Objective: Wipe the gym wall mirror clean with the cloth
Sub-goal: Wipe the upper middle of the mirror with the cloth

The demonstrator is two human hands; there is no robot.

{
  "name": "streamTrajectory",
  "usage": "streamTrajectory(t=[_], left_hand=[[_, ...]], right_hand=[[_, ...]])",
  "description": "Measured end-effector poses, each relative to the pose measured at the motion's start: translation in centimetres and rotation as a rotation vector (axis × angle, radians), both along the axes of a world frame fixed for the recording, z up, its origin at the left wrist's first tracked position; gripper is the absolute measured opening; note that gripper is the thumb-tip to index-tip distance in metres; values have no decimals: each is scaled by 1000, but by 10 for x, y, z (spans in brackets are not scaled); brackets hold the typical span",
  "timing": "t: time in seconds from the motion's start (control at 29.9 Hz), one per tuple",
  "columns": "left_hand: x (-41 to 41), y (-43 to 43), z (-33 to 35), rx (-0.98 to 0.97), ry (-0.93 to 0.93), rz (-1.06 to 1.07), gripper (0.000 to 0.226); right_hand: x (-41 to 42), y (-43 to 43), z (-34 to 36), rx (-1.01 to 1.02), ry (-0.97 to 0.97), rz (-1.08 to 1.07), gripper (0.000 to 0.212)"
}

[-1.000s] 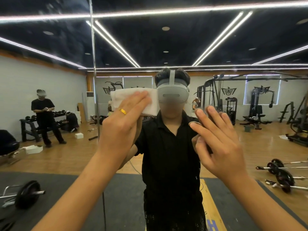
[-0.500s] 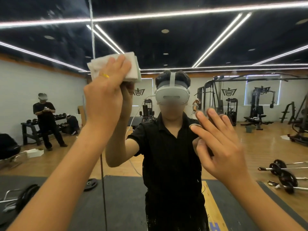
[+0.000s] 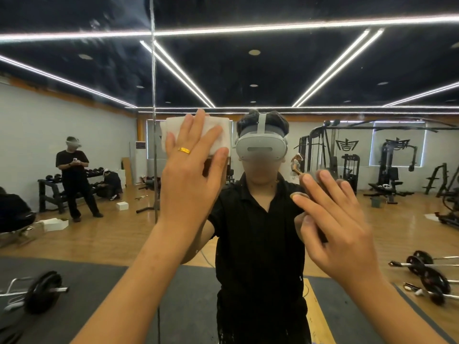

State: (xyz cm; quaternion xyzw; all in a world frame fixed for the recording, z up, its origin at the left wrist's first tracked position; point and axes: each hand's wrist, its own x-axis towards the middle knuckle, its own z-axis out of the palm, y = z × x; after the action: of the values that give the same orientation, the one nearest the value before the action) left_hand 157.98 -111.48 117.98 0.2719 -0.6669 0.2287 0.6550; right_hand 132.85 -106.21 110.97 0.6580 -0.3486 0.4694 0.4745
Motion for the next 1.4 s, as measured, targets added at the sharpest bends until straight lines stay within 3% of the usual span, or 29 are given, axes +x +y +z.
streamTrajectory(t=[0.27,0.33,0.4,0.5,0.7,0.77,0.87,1.0,1.27,1.4], left_hand=[[-16,-28,-10,-152,129,8,51],[-13,-33,-12,-193,105,-9,58],[-9,-34,-11,-206,54,-13,50],[-5,-25,3,-202,7,-8,40],[-32,-22,42,-132,95,-152,39],[-38,-15,34,-116,108,-137,37],[-44,-2,-9,-93,-14,-62,40],[-48,-4,-36,-126,-81,-49,41],[-78,-4,34,-169,95,-141,36],[-88,5,4,-152,38,-93,40]], right_hand=[[0,-1,0,4,-1,1,36],[1,0,0,3,-4,-5,36],[0,-1,1,13,-3,-7,36],[0,-2,-1,10,-11,1,35],[-1,-2,0,6,-14,8,35],[0,-1,-1,12,-11,-1,34],[2,0,-1,23,1,-18,35],[2,12,-17,89,-79,-29,41],[-24,19,-55,89,-287,-8,43],[-25,11,-59,27,-284,-5,42]])
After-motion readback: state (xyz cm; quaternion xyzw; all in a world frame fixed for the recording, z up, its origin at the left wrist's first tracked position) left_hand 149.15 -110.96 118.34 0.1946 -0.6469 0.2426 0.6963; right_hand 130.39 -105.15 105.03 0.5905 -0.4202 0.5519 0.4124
